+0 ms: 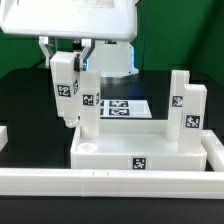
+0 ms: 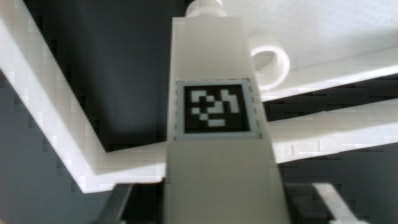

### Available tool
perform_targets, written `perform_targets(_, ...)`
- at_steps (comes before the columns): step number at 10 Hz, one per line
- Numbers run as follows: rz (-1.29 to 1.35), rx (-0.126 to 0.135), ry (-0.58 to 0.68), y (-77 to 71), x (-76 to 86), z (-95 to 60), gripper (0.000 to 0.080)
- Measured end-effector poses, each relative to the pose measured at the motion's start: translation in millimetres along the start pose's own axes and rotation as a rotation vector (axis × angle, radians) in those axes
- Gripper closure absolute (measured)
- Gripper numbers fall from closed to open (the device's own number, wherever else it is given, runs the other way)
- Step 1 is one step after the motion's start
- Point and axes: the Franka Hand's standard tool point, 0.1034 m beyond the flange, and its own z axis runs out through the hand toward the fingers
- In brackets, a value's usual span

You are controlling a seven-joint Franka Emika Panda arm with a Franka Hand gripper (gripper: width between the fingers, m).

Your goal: Assemble desk

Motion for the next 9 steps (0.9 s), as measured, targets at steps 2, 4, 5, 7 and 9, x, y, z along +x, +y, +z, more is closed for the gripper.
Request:
perform_targets(2, -0.048, 0.021, 0.012, -26.2, 5.4, -3.0, 0.0509)
perform_targets(4, -0.133, 0.025, 0.018, -39.2, 7.0, -3.5, 0.0509)
perform_targets(5, -0.128, 0.025, 0.022, -37.9, 7.2, -3.5, 0.0509)
perform_targets(7, -0.127, 0.020, 0.037, -36.5, 7.0, -3.1, 0.0509)
perform_targets(9, -0.139, -0.002, 0.164, -35.4, 12.4, -7.2, 0.0509)
